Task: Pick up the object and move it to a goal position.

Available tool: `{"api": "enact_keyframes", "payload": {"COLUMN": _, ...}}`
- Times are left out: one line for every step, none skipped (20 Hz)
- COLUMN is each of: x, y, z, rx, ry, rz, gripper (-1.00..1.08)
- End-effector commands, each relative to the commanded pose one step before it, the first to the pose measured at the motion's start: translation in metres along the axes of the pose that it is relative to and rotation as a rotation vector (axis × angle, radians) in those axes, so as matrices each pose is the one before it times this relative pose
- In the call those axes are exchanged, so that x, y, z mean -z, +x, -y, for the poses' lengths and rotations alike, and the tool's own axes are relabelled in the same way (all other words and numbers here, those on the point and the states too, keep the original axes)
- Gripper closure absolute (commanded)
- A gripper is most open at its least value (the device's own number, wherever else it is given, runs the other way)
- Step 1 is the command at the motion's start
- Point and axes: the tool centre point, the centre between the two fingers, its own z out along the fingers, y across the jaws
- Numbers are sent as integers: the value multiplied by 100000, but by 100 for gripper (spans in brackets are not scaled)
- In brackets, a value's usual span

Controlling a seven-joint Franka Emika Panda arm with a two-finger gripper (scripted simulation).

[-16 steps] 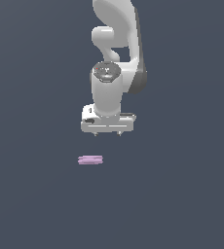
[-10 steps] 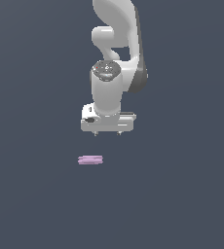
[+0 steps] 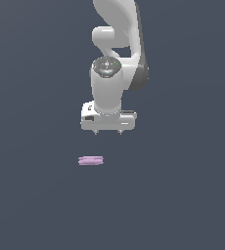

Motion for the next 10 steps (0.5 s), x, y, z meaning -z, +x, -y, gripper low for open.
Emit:
{"api": "enact_keyframes", "payload": {"x": -112, "y": 53, "z": -64, "rx": -1249, "ry": 79, "rz": 50, "gripper": -92}}
{"api": "enact_keyframes", "payload": {"x": -53, "y": 43, "z": -44, "rx": -896, "ry": 61, "rz": 7, "gripper": -92}}
{"api": "enact_keyframes", "payload": {"x": -61, "y": 50, "z": -48, "rx": -1054, "ry": 72, "rz": 10, "gripper": -92}}
{"api": "enact_keyframes", "payload": {"x": -70, "y": 58, "z": -57, "rx": -1211, "ry": 82, "rz": 12, "gripper": -92}}
{"api": "enact_keyframes", "payload": {"x": -82, "y": 67, "z": -62, "rx": -1345, "ry": 88, "rz": 12, "gripper": -92}}
{"api": "enact_keyframes", "payload": {"x": -96, "y": 77, "z": -70, "rx": -1505, "ry": 95, "rz": 11, "gripper": -92}}
{"api": "enact_keyframes", "payload": {"x": -108, "y": 86, "z": -75, "rx": -1663, "ry": 102, "rz": 12, "gripper": -92}}
{"api": "enact_keyframes", "payload": {"x": -119, "y": 96, "z": -82, "rx": -1825, "ry": 109, "rz": 14, "gripper": -92}}
{"api": "enact_keyframes", "payload": {"x": -128, "y": 105, "z": -88, "rx": -1989, "ry": 117, "rz": 17, "gripper": -92}}
{"api": "enact_keyframes", "payload": {"x": -137, "y": 115, "z": -94, "rx": -2153, "ry": 123, "rz": 20, "gripper": -92}}
